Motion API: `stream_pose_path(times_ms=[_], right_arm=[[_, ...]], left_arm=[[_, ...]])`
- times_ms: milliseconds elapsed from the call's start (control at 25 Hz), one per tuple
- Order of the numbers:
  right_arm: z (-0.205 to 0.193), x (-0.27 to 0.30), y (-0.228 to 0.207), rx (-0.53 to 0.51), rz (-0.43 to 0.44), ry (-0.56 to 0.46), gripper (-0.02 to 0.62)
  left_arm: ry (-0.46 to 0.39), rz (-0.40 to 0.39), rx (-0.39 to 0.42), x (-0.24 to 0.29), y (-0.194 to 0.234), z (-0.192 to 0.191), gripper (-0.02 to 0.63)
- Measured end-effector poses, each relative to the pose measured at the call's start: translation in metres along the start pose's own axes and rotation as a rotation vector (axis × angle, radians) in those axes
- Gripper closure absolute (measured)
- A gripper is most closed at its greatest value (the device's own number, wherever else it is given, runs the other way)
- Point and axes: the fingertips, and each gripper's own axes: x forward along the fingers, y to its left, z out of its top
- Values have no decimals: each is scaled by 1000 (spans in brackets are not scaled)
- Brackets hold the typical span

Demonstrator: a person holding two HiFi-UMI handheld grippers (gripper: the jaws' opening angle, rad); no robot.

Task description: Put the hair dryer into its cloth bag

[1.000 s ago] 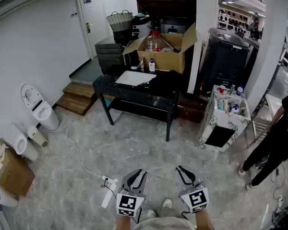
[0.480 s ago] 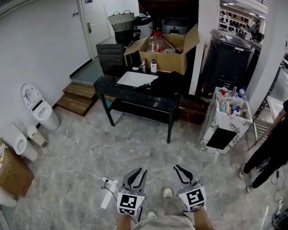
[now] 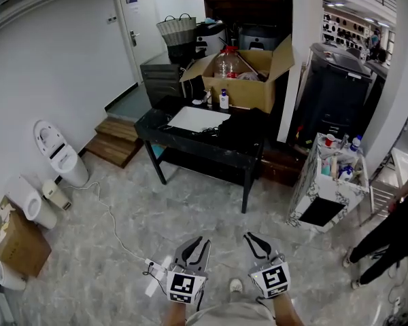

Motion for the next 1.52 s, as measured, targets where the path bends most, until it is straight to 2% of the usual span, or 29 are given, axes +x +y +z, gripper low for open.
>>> stream_pose_path(times_ms=[360,640,1000,1120,1520], right_arm=[[4,49,-80,9,53,-19,569],[-13,74,-126,28,74,11,569],[-6,109,-138,9,119,-1,568],[-9,115,-140,44,107,19,568],[-9,164,-153,33,37,37,568]], left_arm=[[9,66,0,86,14,23,529],[40,94,-1,131,15,21,529],[57,109,-9,160,35,19,519],[55,102,-19,168,41,17,517],[46,44,-17,208,87,17,506]])
